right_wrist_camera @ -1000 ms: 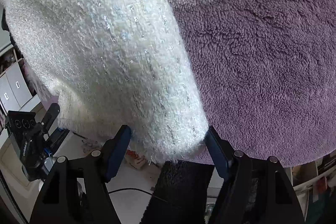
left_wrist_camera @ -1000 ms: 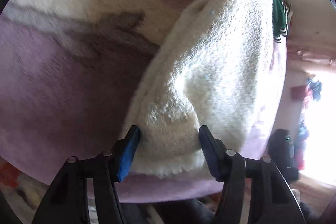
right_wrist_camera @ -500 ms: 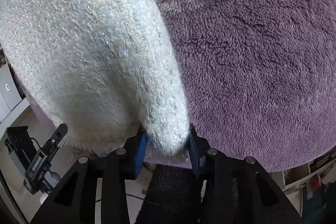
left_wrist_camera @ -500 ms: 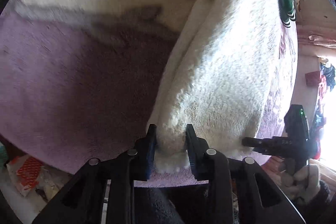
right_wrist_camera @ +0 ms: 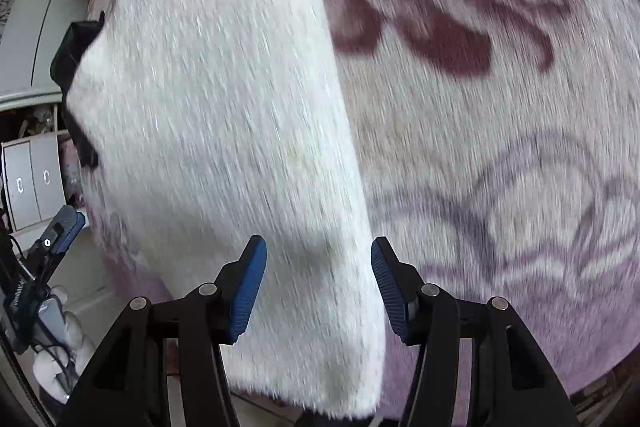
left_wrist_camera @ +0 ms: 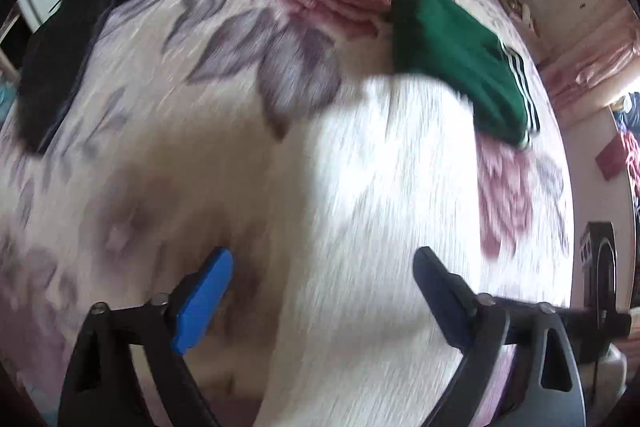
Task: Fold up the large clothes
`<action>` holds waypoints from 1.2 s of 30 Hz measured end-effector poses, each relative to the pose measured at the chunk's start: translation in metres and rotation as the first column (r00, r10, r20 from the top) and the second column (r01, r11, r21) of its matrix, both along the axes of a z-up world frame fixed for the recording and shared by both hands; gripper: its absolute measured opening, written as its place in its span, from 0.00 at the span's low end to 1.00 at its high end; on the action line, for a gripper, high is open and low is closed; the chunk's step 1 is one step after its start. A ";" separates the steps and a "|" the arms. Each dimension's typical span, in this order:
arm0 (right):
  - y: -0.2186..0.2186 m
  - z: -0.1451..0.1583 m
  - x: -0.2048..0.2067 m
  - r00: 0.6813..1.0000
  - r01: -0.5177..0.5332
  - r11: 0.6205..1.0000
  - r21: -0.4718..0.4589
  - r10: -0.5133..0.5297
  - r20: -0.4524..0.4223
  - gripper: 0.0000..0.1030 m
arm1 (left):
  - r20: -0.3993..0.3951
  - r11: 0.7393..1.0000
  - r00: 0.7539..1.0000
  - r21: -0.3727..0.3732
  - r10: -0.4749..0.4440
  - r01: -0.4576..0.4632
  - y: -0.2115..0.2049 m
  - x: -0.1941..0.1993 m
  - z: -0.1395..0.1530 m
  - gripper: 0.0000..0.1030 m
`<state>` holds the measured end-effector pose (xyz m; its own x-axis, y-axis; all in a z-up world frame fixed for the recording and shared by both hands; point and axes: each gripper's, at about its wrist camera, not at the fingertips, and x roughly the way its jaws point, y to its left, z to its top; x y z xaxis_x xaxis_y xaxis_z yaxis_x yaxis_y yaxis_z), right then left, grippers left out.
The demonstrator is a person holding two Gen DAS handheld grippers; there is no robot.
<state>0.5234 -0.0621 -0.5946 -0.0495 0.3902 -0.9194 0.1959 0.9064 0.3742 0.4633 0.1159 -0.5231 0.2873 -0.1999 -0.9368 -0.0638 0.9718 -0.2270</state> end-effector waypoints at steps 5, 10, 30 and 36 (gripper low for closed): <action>0.045 -0.022 0.072 0.994 -0.101 0.993 -0.064 0.103 0.034 0.34 | -0.181 1.000 0.983 0.015 0.013 -0.011 0.004 0.076 -0.079 0.37; 0.080 -0.059 0.094 0.978 -0.206 0.966 -0.156 0.205 -0.025 0.32 | -0.207 1.000 0.978 -0.013 -0.004 0.001 0.014 0.101 -0.110 0.42; 0.163 -0.088 0.087 0.973 -0.187 0.979 -0.083 0.172 -0.154 0.31 | -0.219 0.994 0.975 -0.100 0.019 -0.042 0.038 0.067 -0.126 0.52; 0.152 -0.064 0.109 0.968 -0.218 0.976 0.006 0.217 -0.128 0.33 | -0.204 0.978 0.977 -0.185 0.057 -0.095 0.072 0.034 -0.080 0.53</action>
<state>0.6326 0.0903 -0.6582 -0.2491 0.3502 -0.9029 0.0398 0.9352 0.3518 0.4978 0.1881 -0.6035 0.1225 -0.3664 -0.9223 -0.1980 0.9017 -0.3845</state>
